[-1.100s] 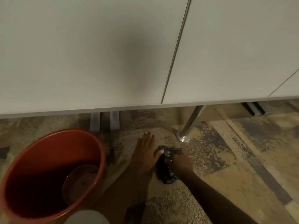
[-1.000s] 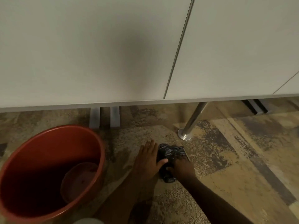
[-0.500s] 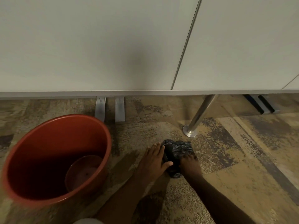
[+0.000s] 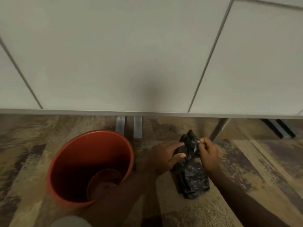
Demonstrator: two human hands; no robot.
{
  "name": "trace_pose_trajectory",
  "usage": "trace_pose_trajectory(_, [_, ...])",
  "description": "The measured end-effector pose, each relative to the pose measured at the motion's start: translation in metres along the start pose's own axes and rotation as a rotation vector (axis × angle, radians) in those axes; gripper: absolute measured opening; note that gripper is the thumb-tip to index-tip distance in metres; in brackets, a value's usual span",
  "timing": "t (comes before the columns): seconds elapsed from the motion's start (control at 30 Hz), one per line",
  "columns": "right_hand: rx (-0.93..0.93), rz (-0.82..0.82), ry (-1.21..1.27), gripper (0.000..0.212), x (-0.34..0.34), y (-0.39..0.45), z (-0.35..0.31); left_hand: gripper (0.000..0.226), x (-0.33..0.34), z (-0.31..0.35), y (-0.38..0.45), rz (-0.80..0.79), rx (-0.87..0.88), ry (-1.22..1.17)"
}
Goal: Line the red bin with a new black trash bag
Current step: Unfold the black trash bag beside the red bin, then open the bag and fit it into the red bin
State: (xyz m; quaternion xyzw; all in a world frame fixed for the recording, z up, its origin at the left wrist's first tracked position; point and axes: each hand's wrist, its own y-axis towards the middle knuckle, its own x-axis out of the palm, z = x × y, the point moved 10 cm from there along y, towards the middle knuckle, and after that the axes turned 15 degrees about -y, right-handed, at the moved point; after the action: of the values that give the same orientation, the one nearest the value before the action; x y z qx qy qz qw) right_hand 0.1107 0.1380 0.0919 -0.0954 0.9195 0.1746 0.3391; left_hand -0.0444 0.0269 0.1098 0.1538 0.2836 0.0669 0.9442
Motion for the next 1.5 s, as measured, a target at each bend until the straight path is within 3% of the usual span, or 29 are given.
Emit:
trace_pose_trajectory(0.13, [-0.161, 0.033, 0.244, 0.026, -0.001, 0.008, -0.112, 0.072, -0.077, 0.030, -0.001, 0.148, 0.114, -0.094])
trace_pose_trajectory(0.23, [-0.259, -0.007, 0.361, 0.029, 0.008, 0.010, -0.178, 0.092, -0.144, 0.032, -0.012, 0.332, 0.013, -0.472])
trace_pose_trajectory(0.3, [-0.275, -0.037, 0.409, 0.028, 0.018, 0.013, -0.209, 0.101, -0.185, 0.029, -0.021, 0.450, -0.098, -0.585])
trace_pose_trajectory(0.4, [-0.186, -0.123, 0.515, 0.025, 0.046, 0.017, -0.236, 0.071, -0.230, 0.022, -0.039, 0.479, -0.274, -0.433])
trace_pose_trajectory(0.57, [-0.055, -0.376, 0.436, 0.028, 0.117, 0.008, -0.260, 0.017, -0.272, 0.003, -0.075, 0.574, -0.326, -0.468])
trace_pose_trajectory(0.67, [0.065, -0.646, 0.313, 0.042, 0.164, -0.015, -0.254, 0.016, -0.293, -0.015, -0.099, 0.767, -0.353, -0.481])
trace_pose_trajectory(0.73, [0.165, -0.649, 0.332, 0.045, 0.175, -0.025, -0.245, 0.020, -0.299, -0.021, -0.108, 0.828, -0.351, -0.477])
trace_pose_trajectory(0.83, [0.078, -0.532, 0.436, 0.042, 0.169, -0.024, -0.263, 0.028, -0.297, -0.028, -0.114, 0.836, -0.338, -0.510])
trace_pose_trajectory(0.9, [-0.102, -0.614, 0.481, 0.038, 0.168, -0.033, -0.290, 0.028, -0.296, -0.031, -0.118, 0.850, -0.334, -0.522])
trace_pose_trajectory(1.0, [-0.389, -0.766, 0.247, 0.019, 0.179, -0.056, -0.309, 0.017, -0.297, -0.033, -0.122, 0.864, -0.326, -0.528])
trace_pose_trajectory(1.07, [-0.459, -0.717, 0.059, 0.012, 0.187, -0.056, -0.302, 0.014, -0.300, -0.032, -0.122, 0.857, -0.331, -0.523])
trace_pose_trajectory(1.2, [-0.344, -0.599, 0.038, 0.015, 0.195, -0.027, -0.273, 0.012, -0.308, -0.036, -0.126, 0.771, -0.417, -0.553])
trace_pose_trajectory(1.33, [-0.145, -0.668, 0.253, 0.025, 0.205, -0.002, -0.248, 0.015, -0.315, -0.043, -0.135, 0.672, -0.514, -0.574])
trace_pose_trajectory(1.5, [-0.120, -0.732, 0.341, 0.025, 0.207, -0.002, -0.250, 0.006, -0.336, -0.044, -0.139, 0.731, -0.491, -0.380])
